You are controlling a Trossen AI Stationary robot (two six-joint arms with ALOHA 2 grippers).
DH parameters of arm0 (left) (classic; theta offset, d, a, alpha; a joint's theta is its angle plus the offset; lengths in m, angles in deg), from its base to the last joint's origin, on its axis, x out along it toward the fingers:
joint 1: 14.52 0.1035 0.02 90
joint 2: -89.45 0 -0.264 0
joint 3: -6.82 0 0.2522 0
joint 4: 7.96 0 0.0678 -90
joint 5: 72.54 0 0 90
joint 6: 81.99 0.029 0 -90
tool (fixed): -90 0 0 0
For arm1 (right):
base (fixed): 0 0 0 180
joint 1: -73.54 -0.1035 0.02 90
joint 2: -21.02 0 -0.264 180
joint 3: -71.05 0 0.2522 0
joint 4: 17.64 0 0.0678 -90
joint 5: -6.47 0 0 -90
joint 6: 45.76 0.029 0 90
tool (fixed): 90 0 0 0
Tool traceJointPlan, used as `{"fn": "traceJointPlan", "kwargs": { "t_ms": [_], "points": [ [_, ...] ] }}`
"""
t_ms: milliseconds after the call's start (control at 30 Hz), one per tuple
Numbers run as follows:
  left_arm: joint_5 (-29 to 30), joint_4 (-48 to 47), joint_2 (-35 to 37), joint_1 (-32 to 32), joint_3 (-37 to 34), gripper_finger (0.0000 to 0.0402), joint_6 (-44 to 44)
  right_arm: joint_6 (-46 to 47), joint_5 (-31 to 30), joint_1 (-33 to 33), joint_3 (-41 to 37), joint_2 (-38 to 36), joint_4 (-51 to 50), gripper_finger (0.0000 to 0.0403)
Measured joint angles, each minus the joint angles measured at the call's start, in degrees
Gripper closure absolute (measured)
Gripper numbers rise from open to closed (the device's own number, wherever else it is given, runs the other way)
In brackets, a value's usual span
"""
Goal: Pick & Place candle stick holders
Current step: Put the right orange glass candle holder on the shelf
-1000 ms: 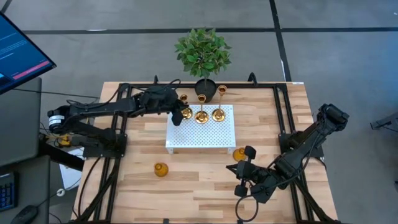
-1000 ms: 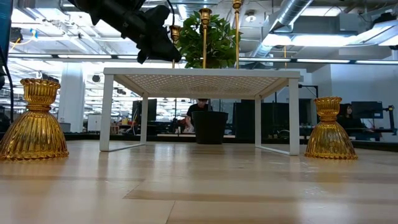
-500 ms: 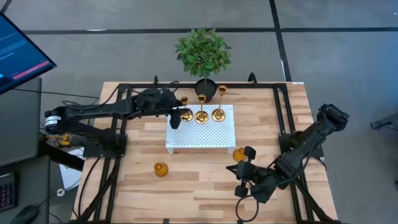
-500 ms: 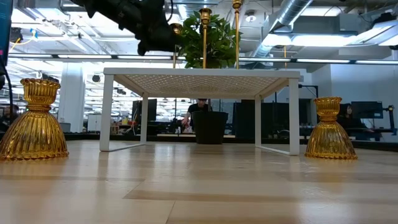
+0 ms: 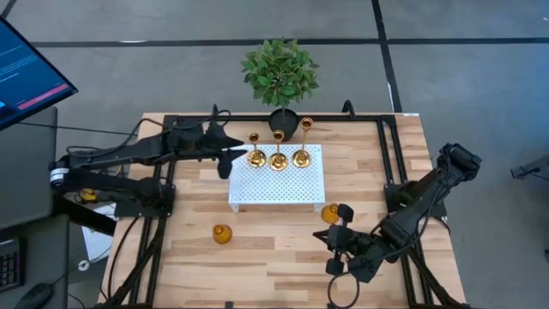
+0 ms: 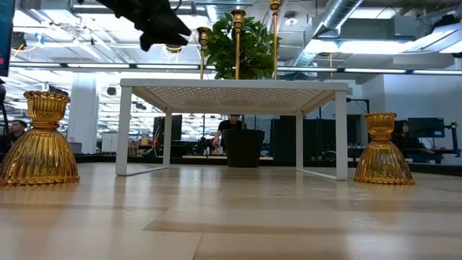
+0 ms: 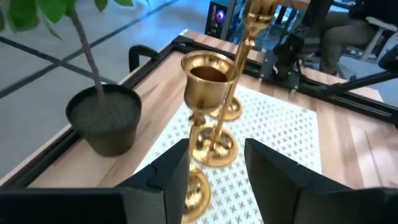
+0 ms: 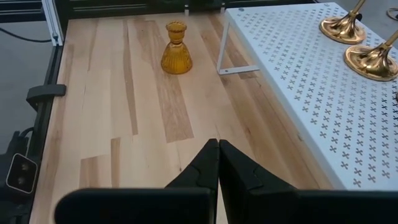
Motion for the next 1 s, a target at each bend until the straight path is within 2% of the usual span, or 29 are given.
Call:
{"fn": "traceJointPlan", "kwargs": {
  "t_ms": [100, 267, 433, 567, 667, 800, 1000],
  "points": [
    [-1.5, -2.7, 2.5, 0.0, 0.0, 0.0248, -0.2, 0.0, 0.0, 0.0, 0.0, 0.0, 0.0, 0.0403],
    [-9.1, -4.5, 5.0, 0.0, 0.0, 0.0259, -3.7, 0.0, 0.0, 0.0, 0.0, 0.0, 0.3, 0.0403],
    [-17.0, -4.7, 5.0, -2.0, 0.0, 0.0299, -0.1, 0.0, 0.0, 0.0, 0.0, 0.0, 0.5, 0.0403],
    [-17.3, -4.8, 4.6, -5.9, 0.0, 0.0354, 3.3, 0.0, 0.1, 0.0, 0.0, 0.0, 0.6, 0.0403],
    [-17.3, -4.6, 4.4, -9.0, 0.0, 0.0392, 5.2, 0.2, 2.3, 0.0, 0.0, 0.0, 0.1, 0.0403],
    [-17.2, -1.3, 4.5, -15.1, -1.9, 0.0396, 10.0, 3.2, 4.5, 0.0, 0.0, 0.0, -0.7, 0.0403],
    [-14.9, 8.9, 4.5, -24.7, -8.8, 0.0398, 10.6, 4.1, 5.6, 0.0, 0.0, 0.0, -1.8, 0.0403]
  ]
}}
